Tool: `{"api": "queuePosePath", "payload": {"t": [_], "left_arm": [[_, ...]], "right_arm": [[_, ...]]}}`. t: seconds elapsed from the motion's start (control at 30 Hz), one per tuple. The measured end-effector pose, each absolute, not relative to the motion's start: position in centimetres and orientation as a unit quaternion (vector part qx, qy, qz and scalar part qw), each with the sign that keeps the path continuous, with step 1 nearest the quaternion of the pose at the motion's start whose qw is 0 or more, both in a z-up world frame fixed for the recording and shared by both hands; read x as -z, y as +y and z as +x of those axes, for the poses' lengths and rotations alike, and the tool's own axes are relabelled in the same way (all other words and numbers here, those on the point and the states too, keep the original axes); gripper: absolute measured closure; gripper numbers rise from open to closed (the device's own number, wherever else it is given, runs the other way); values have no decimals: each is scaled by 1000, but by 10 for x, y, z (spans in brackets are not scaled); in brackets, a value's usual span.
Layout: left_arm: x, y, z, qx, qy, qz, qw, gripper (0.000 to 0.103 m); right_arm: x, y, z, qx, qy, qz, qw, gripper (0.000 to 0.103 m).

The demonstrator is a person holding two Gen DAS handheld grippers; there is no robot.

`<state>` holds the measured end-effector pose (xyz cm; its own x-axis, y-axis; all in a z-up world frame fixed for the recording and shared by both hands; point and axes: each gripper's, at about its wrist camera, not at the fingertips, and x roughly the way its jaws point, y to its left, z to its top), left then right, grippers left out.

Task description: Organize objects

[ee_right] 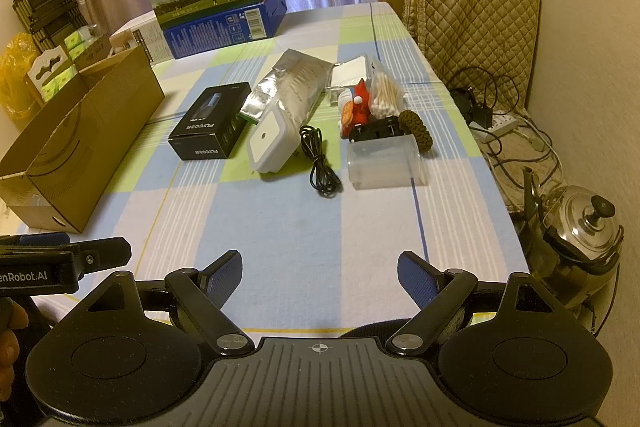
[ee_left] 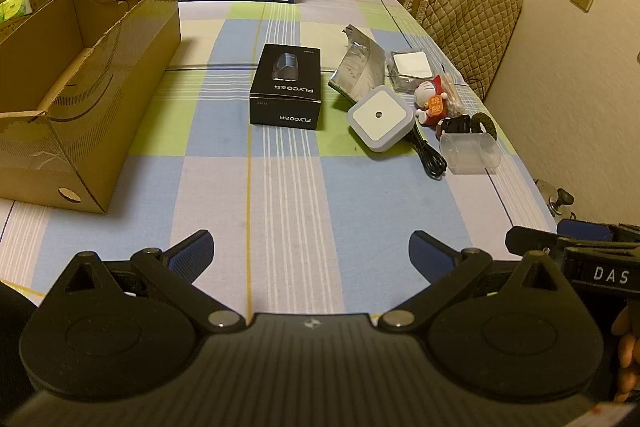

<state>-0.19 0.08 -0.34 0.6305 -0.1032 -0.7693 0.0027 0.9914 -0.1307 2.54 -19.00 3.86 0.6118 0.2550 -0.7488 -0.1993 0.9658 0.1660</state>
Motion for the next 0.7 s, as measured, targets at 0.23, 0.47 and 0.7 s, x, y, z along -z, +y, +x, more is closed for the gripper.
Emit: {"api": "queuePosePath", "payload": {"t": [0.23,0.47,0.7], "left_arm": [[3,1,-2,29,429,-59,901,1],[3,0,-2,29,429,-58,901,1],[2,0,0,33,428,-55,901,1]], "right_arm": [[-39,-190,25,-128,422,32,897,20],[-38,-191,26,-128,423,32,897,20],[-38,-190,26,-128,423,33,896,20]]}}
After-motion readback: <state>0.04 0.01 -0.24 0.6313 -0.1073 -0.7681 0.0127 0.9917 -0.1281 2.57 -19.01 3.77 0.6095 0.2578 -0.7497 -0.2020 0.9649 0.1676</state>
